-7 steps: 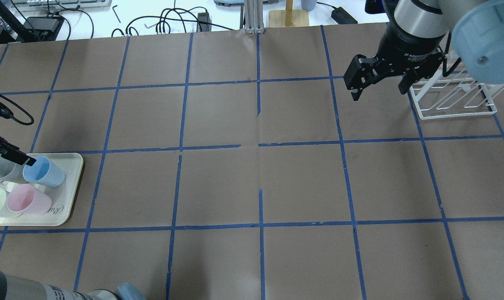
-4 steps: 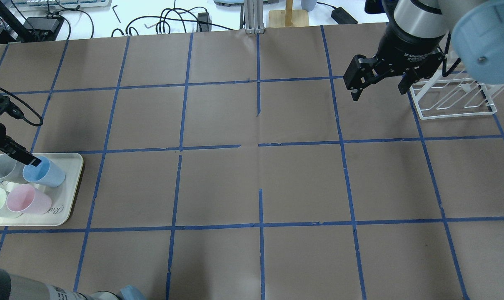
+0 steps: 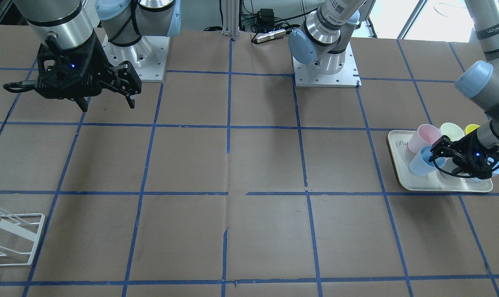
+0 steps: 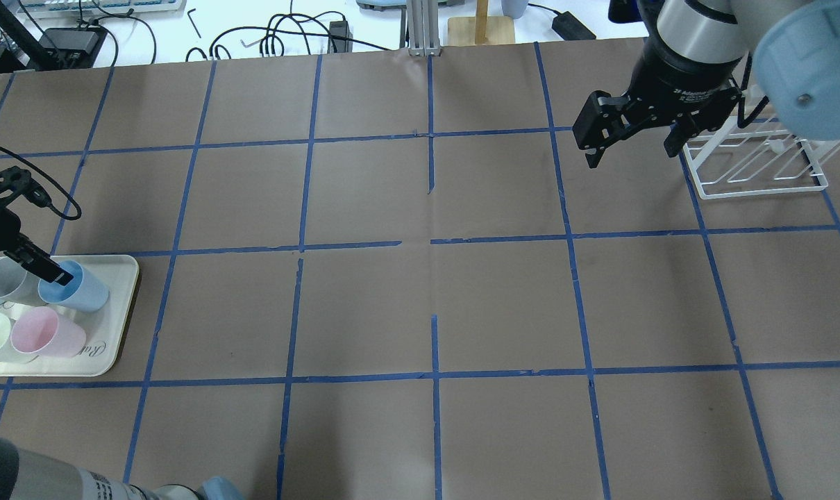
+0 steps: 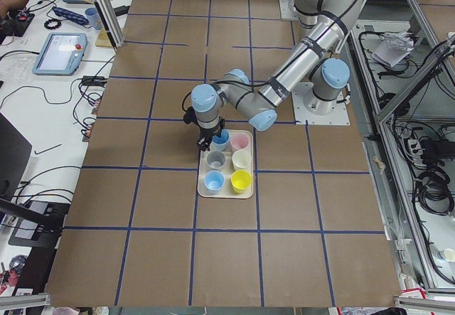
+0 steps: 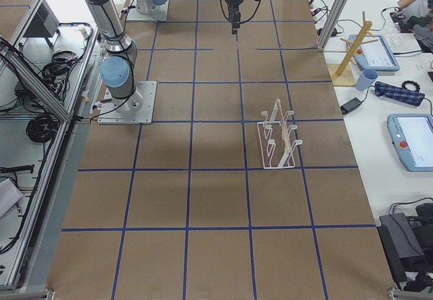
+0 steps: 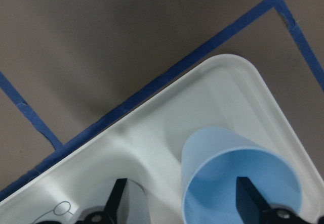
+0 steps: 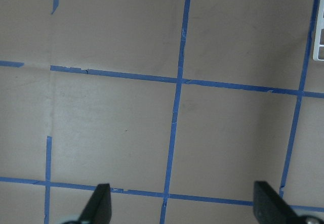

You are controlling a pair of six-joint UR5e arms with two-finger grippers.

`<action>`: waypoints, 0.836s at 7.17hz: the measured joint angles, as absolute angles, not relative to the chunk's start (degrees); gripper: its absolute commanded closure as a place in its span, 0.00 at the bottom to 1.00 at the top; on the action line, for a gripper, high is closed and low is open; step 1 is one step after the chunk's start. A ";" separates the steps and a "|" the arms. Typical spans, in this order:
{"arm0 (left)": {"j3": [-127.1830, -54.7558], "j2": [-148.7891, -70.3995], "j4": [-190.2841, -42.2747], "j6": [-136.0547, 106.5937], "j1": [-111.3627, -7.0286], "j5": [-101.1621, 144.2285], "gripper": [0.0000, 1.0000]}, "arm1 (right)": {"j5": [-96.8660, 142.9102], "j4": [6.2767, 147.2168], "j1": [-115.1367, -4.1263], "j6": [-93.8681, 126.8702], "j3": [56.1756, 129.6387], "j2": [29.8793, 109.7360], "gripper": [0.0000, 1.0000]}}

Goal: Transfer IKEA cup to right arm and place on rack

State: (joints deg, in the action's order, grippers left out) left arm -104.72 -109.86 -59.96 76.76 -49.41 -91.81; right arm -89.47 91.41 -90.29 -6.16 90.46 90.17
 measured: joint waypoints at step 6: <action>-104.77 -109.29 -60.57 76.94 -49.92 -90.51 1.00 | -89.49 91.32 -90.35 -6.15 90.53 90.18 0.00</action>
